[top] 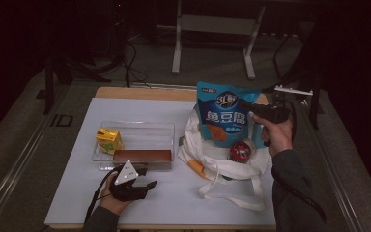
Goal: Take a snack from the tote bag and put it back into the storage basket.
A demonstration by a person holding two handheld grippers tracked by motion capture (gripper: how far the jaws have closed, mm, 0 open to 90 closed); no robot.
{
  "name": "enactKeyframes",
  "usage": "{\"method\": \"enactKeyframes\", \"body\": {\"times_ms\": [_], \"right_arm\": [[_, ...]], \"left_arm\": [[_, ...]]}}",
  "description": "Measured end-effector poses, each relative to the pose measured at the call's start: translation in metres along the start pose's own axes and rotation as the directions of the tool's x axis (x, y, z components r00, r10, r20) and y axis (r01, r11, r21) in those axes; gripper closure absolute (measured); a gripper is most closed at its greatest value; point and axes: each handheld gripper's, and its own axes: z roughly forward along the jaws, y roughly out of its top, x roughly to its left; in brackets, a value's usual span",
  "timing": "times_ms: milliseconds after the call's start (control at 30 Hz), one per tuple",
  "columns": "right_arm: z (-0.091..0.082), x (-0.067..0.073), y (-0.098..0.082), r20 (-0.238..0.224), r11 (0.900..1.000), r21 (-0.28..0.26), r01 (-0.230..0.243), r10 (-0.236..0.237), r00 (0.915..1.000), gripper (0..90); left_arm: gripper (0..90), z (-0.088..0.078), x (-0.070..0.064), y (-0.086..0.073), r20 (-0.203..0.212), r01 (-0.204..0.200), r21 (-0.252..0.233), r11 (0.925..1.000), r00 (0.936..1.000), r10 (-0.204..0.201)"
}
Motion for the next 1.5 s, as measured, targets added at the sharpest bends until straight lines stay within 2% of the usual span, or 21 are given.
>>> {"method": "enactKeyframes", "body": {"times_ms": [467,833,1500], "right_arm": [[-0.007,0.015,0.012,-0.023,1.000,-0.023,0.006,-0.007,0.9997,89.5],[-0.016,0.017,0.016,-0.045,0.999,-0.048,-0.006,0.004,0.9990,89.5],[-0.022,0.023,0.016,-0.085,0.999,-0.044,-0.019,0.015,0.9963,89.4]], "left_arm": [[39.3,0.000,0.000,0.000,0.008,-0.001,0.000,1.0000,1.0000,0.001],[38.9,0.000,0.000,0.000,0.006,-0.003,-0.001,1.0000,1.0000,0.003],[38.4,0.001,0.000,0.000,0.011,-0.004,0.006,1.0000,0.9999,0.004]]}}
